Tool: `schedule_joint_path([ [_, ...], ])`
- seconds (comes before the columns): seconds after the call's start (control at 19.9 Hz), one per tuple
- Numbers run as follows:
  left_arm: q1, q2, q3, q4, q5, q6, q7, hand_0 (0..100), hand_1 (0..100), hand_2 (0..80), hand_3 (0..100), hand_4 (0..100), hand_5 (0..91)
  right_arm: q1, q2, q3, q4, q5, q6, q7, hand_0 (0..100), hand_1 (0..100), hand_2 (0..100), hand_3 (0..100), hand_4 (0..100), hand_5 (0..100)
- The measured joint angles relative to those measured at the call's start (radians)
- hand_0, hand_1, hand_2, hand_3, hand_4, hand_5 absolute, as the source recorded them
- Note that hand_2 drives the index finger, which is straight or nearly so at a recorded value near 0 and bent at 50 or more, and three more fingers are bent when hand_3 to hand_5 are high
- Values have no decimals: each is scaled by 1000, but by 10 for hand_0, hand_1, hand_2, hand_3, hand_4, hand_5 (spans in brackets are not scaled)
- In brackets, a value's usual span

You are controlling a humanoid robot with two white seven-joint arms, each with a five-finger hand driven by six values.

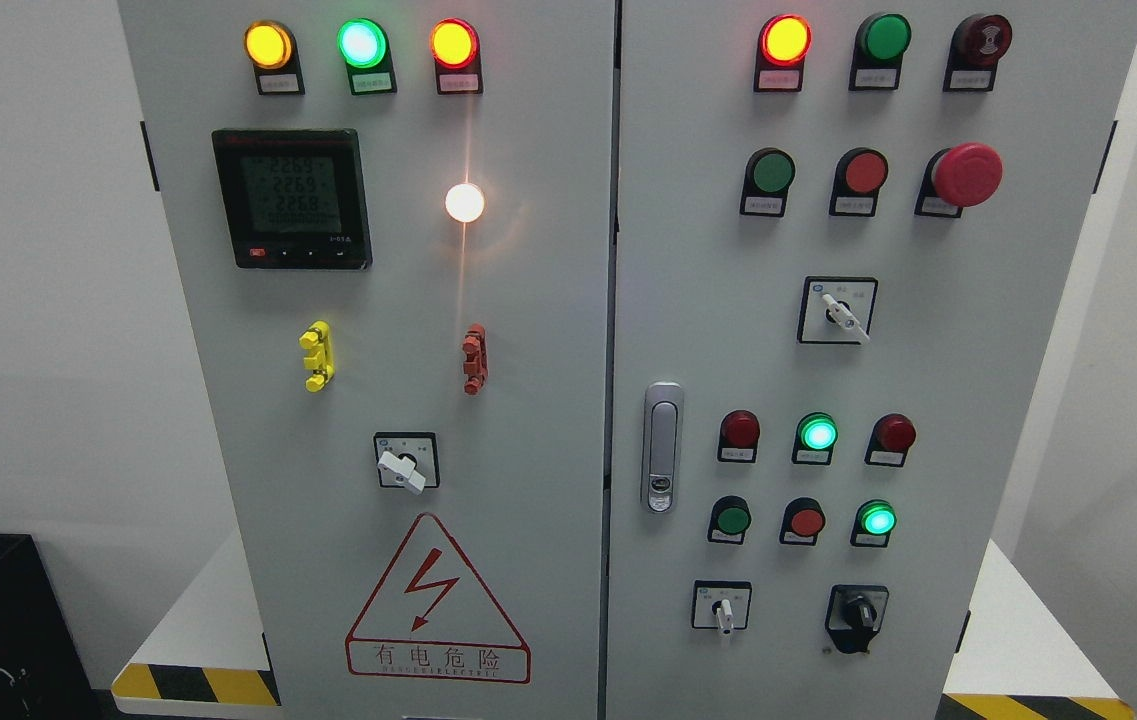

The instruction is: Flip black knob to close circuit

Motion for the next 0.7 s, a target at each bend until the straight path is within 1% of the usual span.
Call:
schedule_joint_path([
  [0.5, 0, 0, 0, 0, 0, 0, 0, 120, 556, 0, 0, 0, 0, -2, -3, -6, -1, -16, -8, 5, 0, 141, 0, 0, 0, 0],
  [0.7, 0, 0, 0, 0, 0, 0, 0, 120, 556, 0, 0, 0, 0, 2, 0, -28, -26, -20, -59, 37, 0, 135, 0, 0, 0, 0],
])
